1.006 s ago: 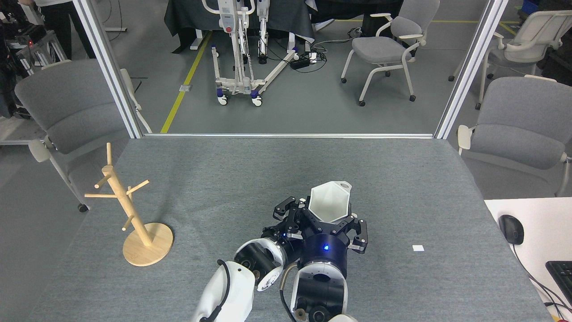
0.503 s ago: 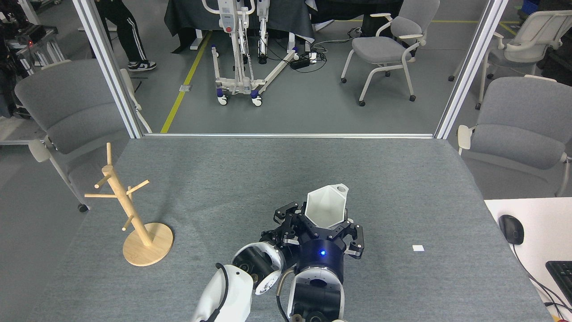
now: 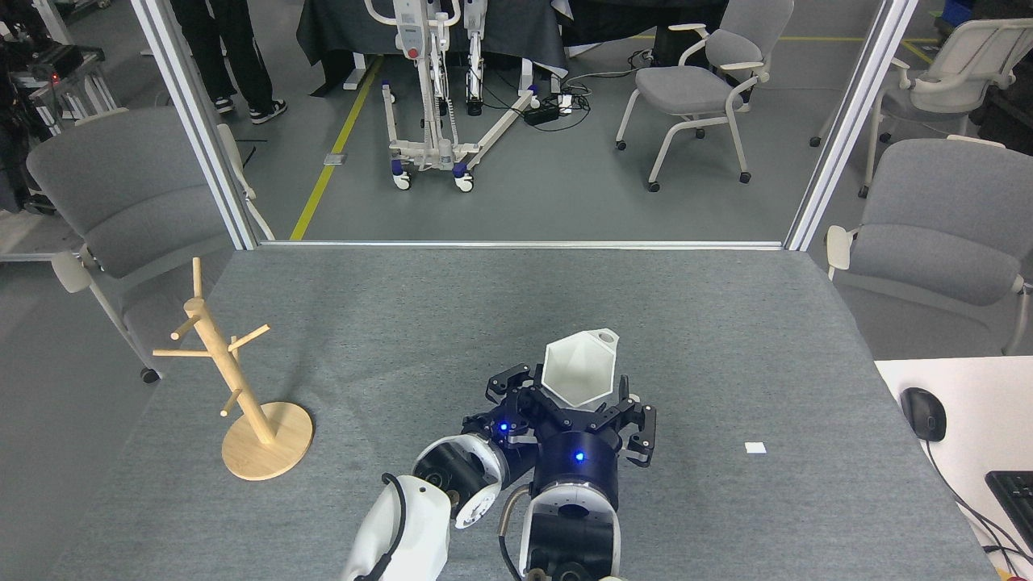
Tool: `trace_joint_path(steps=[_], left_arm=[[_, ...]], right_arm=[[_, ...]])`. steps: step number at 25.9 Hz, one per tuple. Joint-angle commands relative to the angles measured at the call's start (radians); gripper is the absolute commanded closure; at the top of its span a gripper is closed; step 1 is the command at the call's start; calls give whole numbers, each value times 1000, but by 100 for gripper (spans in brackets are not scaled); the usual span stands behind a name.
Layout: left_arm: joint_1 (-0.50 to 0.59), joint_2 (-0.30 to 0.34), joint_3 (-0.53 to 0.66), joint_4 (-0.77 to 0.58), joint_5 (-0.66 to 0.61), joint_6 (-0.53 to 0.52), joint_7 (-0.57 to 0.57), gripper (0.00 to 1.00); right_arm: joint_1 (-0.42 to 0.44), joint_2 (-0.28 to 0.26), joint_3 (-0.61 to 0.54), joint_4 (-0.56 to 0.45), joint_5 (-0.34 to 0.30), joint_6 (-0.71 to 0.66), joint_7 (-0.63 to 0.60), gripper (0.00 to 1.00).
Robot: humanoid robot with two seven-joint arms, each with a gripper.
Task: Hang cup on storage rack
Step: 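Release the cup from the right gripper and withdraw the right arm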
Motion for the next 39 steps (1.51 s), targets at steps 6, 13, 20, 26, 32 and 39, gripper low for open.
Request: trace_joint_path(steps=[6,13,20,26,32,39], left_arm=[[8,2,79,-175,1,-24,1,100],[36,10,86,-212,1,-33,1,100],[34,10,99,-217,1,-33,1,100],[34,10,99,-217,1,-33,1,100],[37,10,97,-218,1,-38,1,100],[40,8,145,-223,0,-41,1,100]], right_arm=[[1,-7,-8,0,-12,-24,-145,1],[30,-4,-5,12,-13,-49,-264,1],[93,4,5,5,-12,-56,-272,1],[125,7,32,-8,-10,-59,-275,1],[148,47,35,-37,-10,-59,-312,2],[145,85,33,-58,-13,-61,-376,2]])
